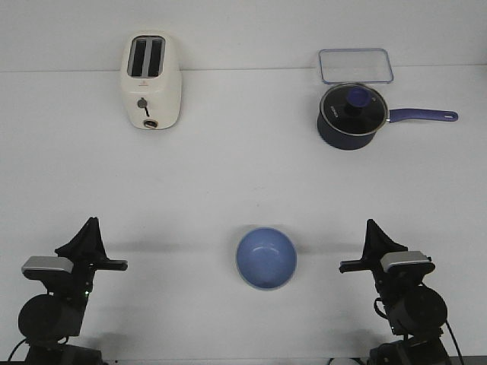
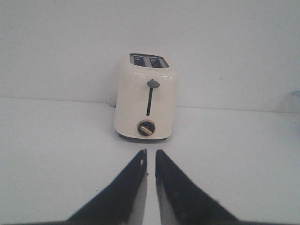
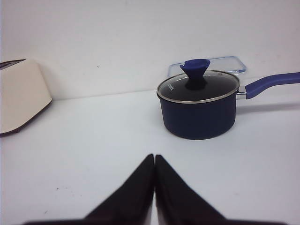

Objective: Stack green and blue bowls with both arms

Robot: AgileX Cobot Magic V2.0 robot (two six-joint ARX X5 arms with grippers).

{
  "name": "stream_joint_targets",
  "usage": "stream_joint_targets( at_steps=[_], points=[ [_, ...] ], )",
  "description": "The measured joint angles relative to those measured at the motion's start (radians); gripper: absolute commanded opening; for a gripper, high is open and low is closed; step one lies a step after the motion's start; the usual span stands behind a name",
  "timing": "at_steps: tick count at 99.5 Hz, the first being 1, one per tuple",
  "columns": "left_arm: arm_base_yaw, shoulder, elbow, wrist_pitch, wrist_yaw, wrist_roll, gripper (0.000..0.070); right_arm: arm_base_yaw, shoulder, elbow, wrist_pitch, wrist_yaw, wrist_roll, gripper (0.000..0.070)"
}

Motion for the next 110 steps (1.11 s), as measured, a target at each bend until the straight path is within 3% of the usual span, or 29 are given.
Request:
stream_joint_targets(
  at_steps=[31,54,110],
  points=[
    [0.040,-0.069,-0.050,0.030,0.006,0.019,0.0015,0.000,0.000,0.000,0.000,0.000,0.000,0.0000],
    [0.160,-0.182,-0.231,0.000,0.154,0.024,0.0015,0.000,0.000,0.000,0.000,0.000,0.000,0.0000],
    [0.184,-0.259,-0.285,0.010,0.157,0.038,0.0015,0.000,0.000,0.000,0.000,0.000,0.000,0.0000]
  ],
)
